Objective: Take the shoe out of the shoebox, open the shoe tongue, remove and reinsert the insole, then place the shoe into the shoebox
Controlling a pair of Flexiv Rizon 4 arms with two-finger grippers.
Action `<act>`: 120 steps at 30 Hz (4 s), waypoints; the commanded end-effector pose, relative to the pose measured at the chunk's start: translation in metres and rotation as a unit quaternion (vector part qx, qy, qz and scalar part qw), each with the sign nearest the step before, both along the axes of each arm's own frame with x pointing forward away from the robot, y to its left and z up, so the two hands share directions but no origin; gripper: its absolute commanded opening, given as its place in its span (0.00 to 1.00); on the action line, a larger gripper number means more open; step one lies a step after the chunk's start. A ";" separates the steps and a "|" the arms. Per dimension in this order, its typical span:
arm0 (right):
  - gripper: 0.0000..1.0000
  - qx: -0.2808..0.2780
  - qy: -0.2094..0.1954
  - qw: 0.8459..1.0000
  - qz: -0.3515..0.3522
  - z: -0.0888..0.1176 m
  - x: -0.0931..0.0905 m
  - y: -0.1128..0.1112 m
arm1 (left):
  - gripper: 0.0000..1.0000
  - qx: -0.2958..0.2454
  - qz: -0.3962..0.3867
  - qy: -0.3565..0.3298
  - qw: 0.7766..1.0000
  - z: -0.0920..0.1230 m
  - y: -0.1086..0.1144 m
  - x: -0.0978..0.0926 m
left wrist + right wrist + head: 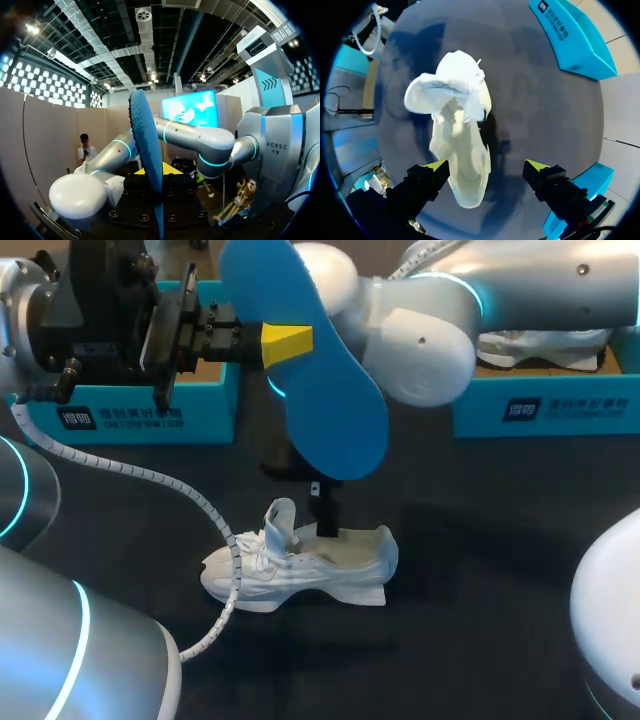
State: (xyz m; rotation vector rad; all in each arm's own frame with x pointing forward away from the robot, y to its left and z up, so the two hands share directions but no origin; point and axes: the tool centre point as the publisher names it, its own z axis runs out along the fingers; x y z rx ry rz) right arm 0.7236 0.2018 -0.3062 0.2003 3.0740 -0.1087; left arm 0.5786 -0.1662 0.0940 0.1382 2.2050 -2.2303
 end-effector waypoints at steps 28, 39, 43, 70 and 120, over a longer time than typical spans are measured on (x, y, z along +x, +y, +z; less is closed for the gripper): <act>0.05 0.037 0.070 0.997 -0.016 -0.078 -0.001 -0.003 | 0.00 0.000 0.000 0.000 1.000 -0.001 -0.001 0.000; 0.00 0.032 0.074 0.997 -0.020 -0.077 -0.009 0.000 | 0.00 0.000 0.000 0.000 1.000 -0.001 -0.001 0.000; 0.00 0.030 0.068 0.997 -0.029 -0.071 -0.014 0.000 | 0.00 0.000 0.000 0.000 1.000 -0.001 -0.001 0.000; 0.00 0.073 -0.005 0.937 -0.342 0.001 -0.059 0.009 | 0.00 0.000 0.000 0.000 1.000 -0.001 -0.001 0.000; 0.00 0.169 0.067 0.799 -0.573 -0.082 -0.029 -0.050 | 0.00 0.000 0.000 0.000 1.000 -0.001 -0.001 0.000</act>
